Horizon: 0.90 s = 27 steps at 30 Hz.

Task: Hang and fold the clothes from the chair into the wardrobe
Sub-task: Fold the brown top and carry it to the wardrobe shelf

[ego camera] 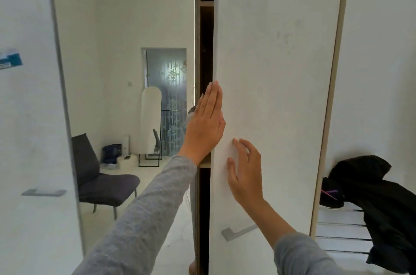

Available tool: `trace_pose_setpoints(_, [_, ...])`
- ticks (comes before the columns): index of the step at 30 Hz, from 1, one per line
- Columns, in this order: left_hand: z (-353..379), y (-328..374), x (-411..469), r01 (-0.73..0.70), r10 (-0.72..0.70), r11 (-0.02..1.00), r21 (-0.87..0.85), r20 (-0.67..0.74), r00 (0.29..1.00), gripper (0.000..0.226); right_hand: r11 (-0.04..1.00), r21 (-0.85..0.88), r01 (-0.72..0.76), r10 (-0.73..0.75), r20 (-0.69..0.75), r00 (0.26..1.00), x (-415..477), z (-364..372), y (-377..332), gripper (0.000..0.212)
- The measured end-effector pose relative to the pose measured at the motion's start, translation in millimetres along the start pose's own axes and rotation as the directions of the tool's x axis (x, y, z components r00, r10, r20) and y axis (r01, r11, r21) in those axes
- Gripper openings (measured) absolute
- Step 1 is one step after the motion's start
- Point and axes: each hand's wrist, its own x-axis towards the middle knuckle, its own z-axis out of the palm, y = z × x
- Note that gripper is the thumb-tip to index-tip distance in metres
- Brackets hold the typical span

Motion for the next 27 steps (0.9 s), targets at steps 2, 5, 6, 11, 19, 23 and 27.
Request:
trace_pose_setpoints(2, [10,-16,-3,0.023,-0.023,0.999,0.022,-0.018,1.000,0.054,1.000,-0.022,-0.004,0.003,-0.008,1.000,16,10,7,0.046])
trace_pose_setpoints(5, [28,-38,-5,0.058,-0.057,0.998,0.028,-0.049,0.997,0.056,0.999,-0.051,-0.001,0.000,-0.017,1.000,42,27,18,0.047])
trace_pose_setpoints(6, [35,-45,-6,0.064,-0.063,0.997,0.038,-0.043,0.997,0.057,0.998,-0.055,-0.011,0.011,-0.012,1.000,51,32,22,0.048])
trace_pose_setpoints(11, [67,-66,-19,0.057,-0.065,0.994,0.096,0.085,0.994,0.060,0.991,-0.137,0.011,-0.009,0.016,1.000,94,41,34,0.051])
trace_pose_setpoints(19, [104,-86,-14,0.138,-0.156,0.985,0.106,0.180,0.971,0.061,0.931,-0.347,0.110,-0.091,0.070,0.993,151,49,71,0.057])
trace_pose_setpoints(23, [119,-83,-14,0.152,-0.163,0.981,0.123,0.084,0.983,0.064,0.853,-0.470,0.226,-0.184,0.134,0.974,145,54,99,0.061])
trace_pose_setpoints(27, [134,-92,-18,0.113,-0.118,0.979,0.167,0.017,0.993,0.066,0.861,-0.458,0.221,-0.222,0.054,0.974,146,68,107,0.062])
